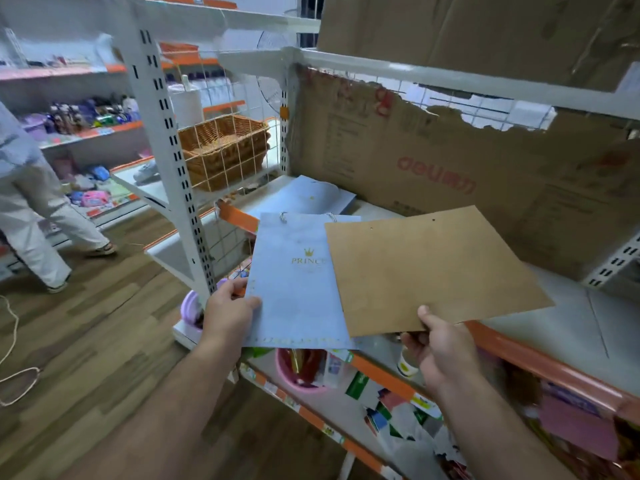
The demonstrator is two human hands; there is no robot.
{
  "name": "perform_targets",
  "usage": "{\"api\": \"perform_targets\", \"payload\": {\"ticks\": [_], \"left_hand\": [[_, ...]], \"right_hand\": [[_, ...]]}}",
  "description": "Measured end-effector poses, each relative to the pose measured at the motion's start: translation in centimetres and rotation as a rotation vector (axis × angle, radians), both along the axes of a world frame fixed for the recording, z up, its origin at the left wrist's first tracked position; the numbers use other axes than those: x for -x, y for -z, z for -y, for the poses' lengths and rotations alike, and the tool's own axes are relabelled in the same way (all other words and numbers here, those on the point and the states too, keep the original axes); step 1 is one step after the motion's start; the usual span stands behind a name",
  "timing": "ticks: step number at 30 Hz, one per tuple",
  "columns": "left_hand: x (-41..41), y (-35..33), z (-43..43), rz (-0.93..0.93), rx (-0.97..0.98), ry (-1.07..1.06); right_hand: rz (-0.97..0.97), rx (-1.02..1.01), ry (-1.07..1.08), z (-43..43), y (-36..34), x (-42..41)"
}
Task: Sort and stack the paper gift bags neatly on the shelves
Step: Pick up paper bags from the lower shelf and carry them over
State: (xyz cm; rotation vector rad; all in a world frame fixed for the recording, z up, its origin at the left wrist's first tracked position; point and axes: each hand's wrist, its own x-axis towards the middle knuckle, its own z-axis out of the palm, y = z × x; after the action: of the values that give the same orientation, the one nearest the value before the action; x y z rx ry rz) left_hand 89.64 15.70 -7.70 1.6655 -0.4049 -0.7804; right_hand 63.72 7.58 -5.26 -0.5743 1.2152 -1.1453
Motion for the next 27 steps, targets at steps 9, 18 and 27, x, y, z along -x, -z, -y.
{"api": "perform_targets", "payload": {"ticks": [9,18,27], "left_hand": [[-7.3,-1.1,10.4,0.078,-0.028,0.013],[-13.3,-2.6,22.2,0.175,-0.180,0.074],[-17.2,-1.6,29.1,0.259,-0.201,0.248]], "right_hand": [[0.078,-0.003,-0.012,10.6,1.6,-7.9],[0.067,0.006,0.066,18.5,1.1,-12.1],[0.021,-0.048,0.160,19.7,3.0,-15.1]]}}
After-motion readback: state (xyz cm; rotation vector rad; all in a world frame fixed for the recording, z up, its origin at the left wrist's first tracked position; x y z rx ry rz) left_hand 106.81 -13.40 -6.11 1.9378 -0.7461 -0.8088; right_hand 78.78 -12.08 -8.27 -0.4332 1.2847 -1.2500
